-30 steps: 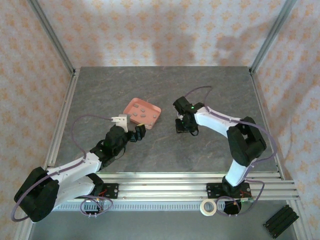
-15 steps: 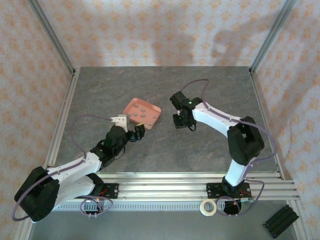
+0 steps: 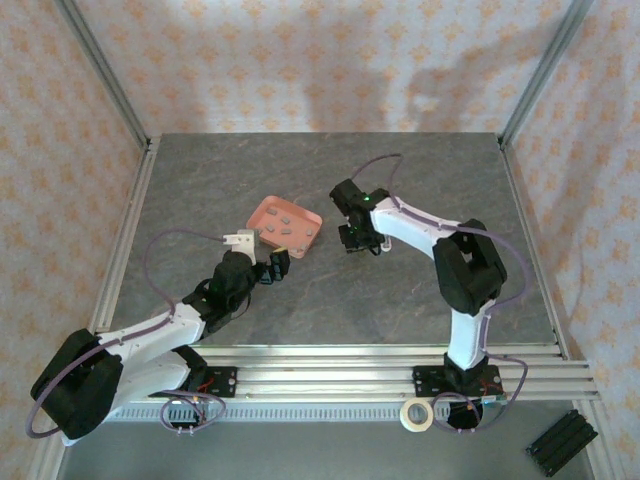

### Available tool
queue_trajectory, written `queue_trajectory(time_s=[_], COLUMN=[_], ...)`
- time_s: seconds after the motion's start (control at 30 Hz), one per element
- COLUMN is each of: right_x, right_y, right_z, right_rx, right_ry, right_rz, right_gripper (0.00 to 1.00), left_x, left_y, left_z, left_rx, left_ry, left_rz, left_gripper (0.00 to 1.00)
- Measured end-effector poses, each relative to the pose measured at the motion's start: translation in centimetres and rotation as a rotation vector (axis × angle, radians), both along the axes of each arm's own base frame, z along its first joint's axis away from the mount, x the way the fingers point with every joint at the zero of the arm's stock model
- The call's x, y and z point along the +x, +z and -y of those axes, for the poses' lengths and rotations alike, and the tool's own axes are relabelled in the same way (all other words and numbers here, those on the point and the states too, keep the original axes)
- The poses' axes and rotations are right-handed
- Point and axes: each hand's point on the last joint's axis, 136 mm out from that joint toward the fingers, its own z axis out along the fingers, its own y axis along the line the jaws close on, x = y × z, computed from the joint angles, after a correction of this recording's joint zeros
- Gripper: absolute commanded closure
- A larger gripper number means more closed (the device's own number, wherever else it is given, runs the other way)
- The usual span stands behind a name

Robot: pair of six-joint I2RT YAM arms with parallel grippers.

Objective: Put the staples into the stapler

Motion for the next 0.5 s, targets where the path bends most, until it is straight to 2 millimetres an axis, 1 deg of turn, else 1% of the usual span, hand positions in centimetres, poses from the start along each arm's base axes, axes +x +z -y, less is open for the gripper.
queue_trajectory(time_s=[0.5], right_x=[0.7], right_y=[-1.3], right_z=[0.3], right_rx=[-0.058], right_ry=[0.004], right_rz=[-0.010], right_gripper=[0.68], left_x=[0.0], left_y=[0.0], left_z=[0.0], left_rx=[0.005], left_ry=[-0.001], left_rz=[0.001], left_gripper=[0.06])
